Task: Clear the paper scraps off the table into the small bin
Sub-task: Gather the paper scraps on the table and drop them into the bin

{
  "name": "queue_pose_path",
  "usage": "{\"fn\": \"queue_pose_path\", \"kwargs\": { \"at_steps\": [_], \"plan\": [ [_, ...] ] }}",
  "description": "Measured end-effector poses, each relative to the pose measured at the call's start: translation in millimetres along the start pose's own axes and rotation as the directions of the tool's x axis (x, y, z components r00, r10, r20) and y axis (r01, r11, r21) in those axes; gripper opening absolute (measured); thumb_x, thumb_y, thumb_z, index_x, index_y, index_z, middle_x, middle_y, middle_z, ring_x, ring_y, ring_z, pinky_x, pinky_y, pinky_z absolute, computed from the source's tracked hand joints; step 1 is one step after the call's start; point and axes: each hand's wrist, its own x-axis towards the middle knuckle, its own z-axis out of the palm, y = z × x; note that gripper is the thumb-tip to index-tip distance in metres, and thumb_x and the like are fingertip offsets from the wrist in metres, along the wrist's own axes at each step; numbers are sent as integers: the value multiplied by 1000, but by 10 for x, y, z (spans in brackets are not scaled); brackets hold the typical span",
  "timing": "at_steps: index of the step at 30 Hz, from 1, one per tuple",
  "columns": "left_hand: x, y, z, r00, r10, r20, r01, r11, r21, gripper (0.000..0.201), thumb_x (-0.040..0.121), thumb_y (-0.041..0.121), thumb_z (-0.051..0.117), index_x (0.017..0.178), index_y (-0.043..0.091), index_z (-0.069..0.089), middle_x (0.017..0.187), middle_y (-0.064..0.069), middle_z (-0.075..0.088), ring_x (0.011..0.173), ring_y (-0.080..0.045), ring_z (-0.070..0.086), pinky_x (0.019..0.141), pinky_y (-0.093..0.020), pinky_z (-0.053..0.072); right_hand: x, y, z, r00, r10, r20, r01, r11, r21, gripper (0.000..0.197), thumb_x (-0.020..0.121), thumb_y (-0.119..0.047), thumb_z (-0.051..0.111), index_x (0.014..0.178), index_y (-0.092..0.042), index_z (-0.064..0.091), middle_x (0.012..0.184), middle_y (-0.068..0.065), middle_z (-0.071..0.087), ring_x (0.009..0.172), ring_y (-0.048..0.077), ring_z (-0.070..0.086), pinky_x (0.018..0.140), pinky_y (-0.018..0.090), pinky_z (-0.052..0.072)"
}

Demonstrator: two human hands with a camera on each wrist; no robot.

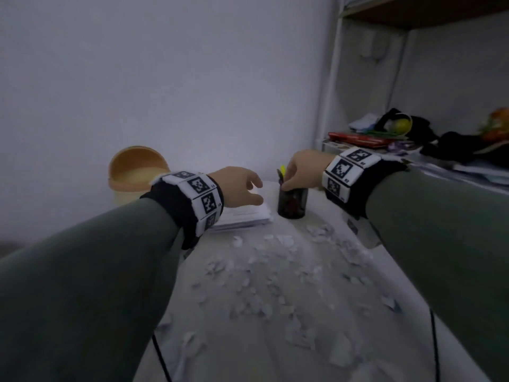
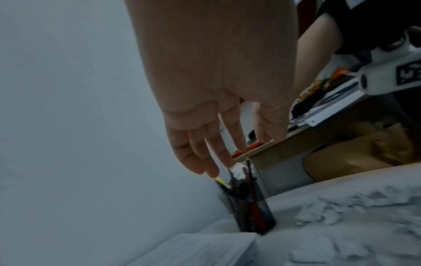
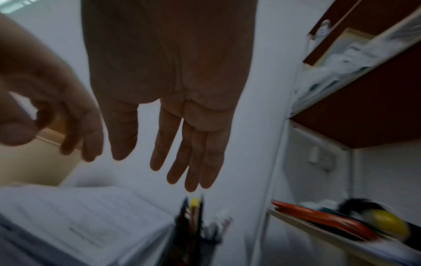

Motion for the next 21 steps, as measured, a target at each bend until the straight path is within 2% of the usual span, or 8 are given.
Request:
{"fn": "queue_pose_path", "kwargs": {
  "at_steps": [3,7,11,15,18,21],
  "plan": [
    [52,395,251,991,43,126,-48,998,39,55,90,45,55,138,21,44,139,1,50,126,-19,49,102,-25,35,-300,467,33,991,100,83,-96,994,-58,38,86,-35,64,111,-7,70,114,11,69,106,27,63,88,31,49],
    [197,754,617,963,65,263,-95,990,104,64,92,49,49,146,19,33,150,-1,37,137,-21,37,109,-28,30,-611,948,304,952,204,230,-181,976,-118,44,90,-37,58,119,-5,64,124,11,64,112,29,60,94,35,47],
    [403,984,924,939,59,338,-113,983,142,69,91,54,47,148,21,26,155,-2,29,141,-23,30,112,-31,26,-769,1208,686,905,279,320,-235,957,-172,52,97,-35,46,141,-7,41,148,11,41,136,27,40,108,30,33],
    [617,1188,1097,932,73,356,-146,972,182,71,93,50,45,150,16,19,157,-5,22,144,-24,25,114,-32,22,-752,1405,1016,873,276,403,-238,961,-143,44,103,-23,34,142,-2,37,151,12,35,139,24,34,104,22,29],
    [855,1266,1226,933,96,348,-175,964,202,70,93,46,48,148,11,24,154,-7,29,140,-26,30,113,-34,25,-679,1495,1147,898,263,354,-204,960,-193,42,101,-28,38,137,-9,45,145,9,44,133,25,43,105,30,35],
    [1050,1322,1337,936,99,337,-186,954,235,71,94,45,48,149,10,21,156,-10,24,142,-27,26,117,-37,22,-606,1440,1172,894,266,361,-210,959,-188,36,97,-23,44,126,-5,55,131,15,56,122,31,53,96,35,44]
  ]
}}
